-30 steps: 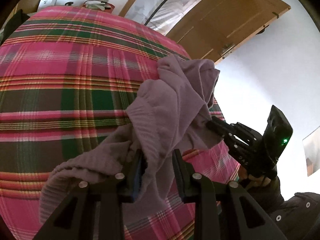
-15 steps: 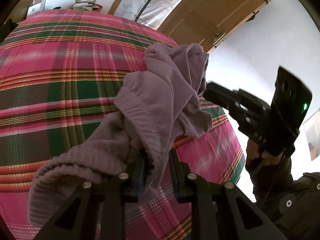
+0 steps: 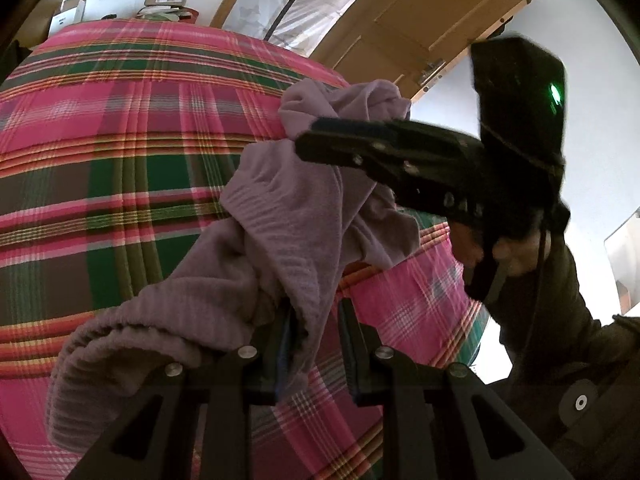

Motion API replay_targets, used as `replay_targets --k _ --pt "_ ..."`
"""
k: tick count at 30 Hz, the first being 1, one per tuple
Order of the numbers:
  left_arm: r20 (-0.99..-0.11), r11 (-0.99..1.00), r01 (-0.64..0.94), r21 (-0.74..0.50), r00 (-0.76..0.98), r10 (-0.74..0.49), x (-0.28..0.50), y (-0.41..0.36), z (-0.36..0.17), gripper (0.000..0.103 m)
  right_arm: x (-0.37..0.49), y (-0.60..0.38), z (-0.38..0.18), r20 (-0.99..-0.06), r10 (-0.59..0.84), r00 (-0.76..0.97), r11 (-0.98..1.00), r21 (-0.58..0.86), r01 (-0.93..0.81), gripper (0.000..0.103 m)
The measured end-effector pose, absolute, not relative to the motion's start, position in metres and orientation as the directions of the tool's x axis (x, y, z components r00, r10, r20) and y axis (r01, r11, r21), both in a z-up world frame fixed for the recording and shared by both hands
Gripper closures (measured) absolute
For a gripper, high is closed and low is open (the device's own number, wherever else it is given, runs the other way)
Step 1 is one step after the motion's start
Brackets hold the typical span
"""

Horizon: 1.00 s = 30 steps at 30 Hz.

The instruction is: Fold clothes

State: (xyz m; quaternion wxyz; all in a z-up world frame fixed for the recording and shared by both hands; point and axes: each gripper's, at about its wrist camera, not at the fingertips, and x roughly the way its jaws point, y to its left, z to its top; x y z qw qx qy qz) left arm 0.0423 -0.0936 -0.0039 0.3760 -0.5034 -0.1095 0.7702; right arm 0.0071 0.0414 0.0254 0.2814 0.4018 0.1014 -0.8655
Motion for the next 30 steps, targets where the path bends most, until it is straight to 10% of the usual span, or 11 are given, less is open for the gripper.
replay_targets --k 30 --pt "-0.683 -0.684 -0.444 -0.579 -0.193 0.704 0.047 -0.097 -0.015 0.081 -0.061 -0.013 -0.018 -0.969 -0.242 -0.045 -0.516 0.089 0.852 0.062"
